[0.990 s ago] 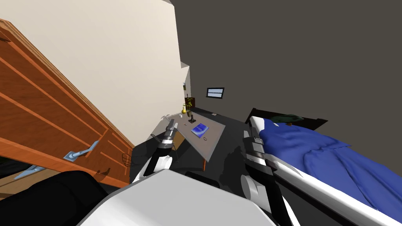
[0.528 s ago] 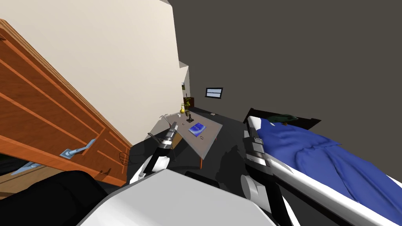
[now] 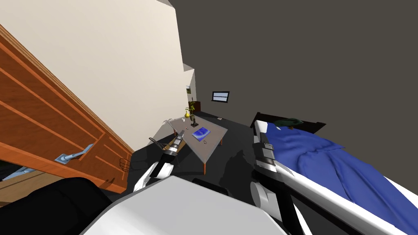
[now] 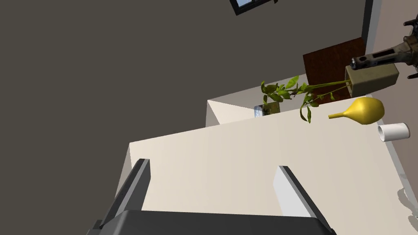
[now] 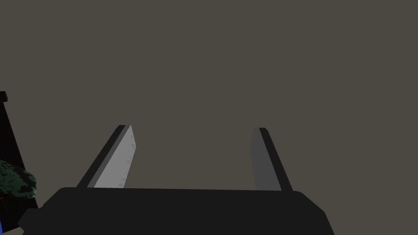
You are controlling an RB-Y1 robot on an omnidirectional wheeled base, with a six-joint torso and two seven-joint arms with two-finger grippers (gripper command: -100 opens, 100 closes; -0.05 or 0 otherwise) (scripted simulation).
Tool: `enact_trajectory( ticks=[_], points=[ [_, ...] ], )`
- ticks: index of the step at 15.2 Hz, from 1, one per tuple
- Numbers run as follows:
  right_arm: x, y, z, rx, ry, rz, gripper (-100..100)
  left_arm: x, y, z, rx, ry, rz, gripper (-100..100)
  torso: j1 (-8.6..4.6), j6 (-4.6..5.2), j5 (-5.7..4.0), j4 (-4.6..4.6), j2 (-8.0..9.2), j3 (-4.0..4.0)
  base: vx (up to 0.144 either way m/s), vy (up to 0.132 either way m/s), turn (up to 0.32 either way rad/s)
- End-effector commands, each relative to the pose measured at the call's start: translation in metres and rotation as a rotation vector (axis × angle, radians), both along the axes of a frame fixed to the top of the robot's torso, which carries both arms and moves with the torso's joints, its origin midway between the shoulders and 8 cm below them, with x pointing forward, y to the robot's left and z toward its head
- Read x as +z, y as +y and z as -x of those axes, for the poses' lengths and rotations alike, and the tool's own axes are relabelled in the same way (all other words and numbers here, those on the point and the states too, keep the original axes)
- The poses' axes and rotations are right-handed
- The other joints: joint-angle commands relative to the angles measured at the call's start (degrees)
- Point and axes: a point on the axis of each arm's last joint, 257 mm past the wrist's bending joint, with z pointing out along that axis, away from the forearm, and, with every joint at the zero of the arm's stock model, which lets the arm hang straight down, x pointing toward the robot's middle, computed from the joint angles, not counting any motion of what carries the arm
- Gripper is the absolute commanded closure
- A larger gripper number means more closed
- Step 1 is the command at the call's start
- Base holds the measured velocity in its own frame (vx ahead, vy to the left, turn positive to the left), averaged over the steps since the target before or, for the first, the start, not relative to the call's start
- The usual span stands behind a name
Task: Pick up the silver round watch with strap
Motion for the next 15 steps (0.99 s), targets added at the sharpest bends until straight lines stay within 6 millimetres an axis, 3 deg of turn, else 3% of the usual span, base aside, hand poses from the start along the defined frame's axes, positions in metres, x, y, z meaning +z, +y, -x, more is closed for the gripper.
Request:
enact_trajectory(
  ticks=[1,9,15],
  points=[
    [0.0,0.0,0.0,0.0,0.0,0.0,0,-0.015,0.01,0.0,0.015,0.037,-0.021,-100,0.0,0.0,0.0,0.0,0.0,0.0,0.023,-0.132,-0.025],
    [0.0,0.0,0.0,0.0,0.0,0.0,0,-0.09,0.069,0.001,0.108,0.224,-0.126,-100,-0.25,0.0,-0.06,-0.03,-0.18,-0.1,0.041,-0.182,-0.026],
    [0.0,0.0,0.0,0.0,0.0,0.0,0,-0.135,0.105,0.011,0.168,0.339,-0.167,-100,0.07,0.0,0.01,-0.04,-0.19,-0.11,0.053,-0.121,-0.02]
  ],
)
